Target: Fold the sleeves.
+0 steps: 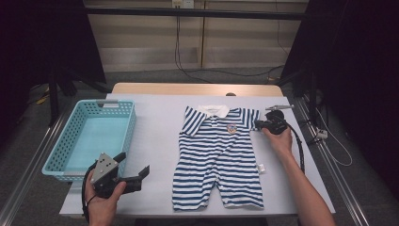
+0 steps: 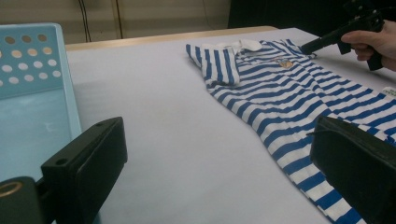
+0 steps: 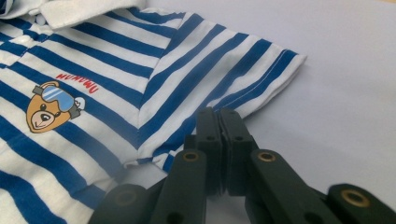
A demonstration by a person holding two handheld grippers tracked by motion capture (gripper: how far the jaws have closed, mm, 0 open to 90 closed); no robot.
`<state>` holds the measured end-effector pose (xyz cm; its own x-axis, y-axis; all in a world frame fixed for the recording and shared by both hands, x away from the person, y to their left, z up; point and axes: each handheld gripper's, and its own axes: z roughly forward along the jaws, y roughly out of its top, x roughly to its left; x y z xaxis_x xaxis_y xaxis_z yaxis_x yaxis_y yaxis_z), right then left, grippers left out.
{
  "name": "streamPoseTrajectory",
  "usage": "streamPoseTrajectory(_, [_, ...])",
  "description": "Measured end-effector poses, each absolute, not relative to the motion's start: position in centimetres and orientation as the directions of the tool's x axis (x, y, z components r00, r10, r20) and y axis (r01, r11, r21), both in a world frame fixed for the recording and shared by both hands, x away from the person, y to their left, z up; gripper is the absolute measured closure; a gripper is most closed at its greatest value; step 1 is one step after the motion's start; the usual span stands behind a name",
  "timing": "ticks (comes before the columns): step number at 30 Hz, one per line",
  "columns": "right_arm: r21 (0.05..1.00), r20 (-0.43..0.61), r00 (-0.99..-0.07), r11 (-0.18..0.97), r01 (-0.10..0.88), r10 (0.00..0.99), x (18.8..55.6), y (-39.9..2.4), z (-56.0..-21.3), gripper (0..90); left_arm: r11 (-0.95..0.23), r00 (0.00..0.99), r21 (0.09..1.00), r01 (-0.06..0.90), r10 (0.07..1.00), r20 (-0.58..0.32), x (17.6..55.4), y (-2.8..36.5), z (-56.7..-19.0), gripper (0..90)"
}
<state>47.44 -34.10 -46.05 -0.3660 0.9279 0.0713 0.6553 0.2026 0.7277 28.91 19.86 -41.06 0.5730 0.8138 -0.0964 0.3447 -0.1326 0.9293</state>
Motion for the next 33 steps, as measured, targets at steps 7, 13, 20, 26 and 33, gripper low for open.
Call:
streamPoseTrajectory(7, [0.758, 0.058, -0.349, 0.186, 0.625, 0.935, 47.3, -33.9, -45.5, 89.2, -0.135, 0.571, 0.929, 0.345, 0.816, -0.093, 29.0, 20.0, -41.0, 4.1])
streamPoseTrajectory(13, [0.780, 0.045, -0.363, 0.195, 0.595, 0.931, 46.9, -33.4, -44.8, 89.1, -0.131, 0.568, 0.928, 0.348, 0.817, -0.097, 28.9, 20.0, -41.0, 4.1])
streamPoseTrajectory(20, [0.796, 0.052, -0.394, 0.200, 0.571, 0.918, 46.8, -32.6, -44.6, 88.8, -0.131, 0.569, 0.929, 0.347, 0.817, -0.098, 29.0, 20.0, -41.0, 4.1])
streamPoseTrajectory(26, [0.804, 0.070, -0.417, 0.196, 0.561, 0.906, 46.6, -31.8, -44.4, 88.6, -0.132, 0.566, 0.926, 0.353, 0.818, -0.099, 28.9, 20.1, -41.0, 4.1])
streamPoseTrajectory(33, [0.801, 0.079, -0.449, 0.211, 0.561, 0.890, 46.7, -30.8, -44.5, 88.3, -0.136, 0.568, 0.927, 0.348, 0.818, -0.093, 29.0, 20.2, -41.0, 4.1])
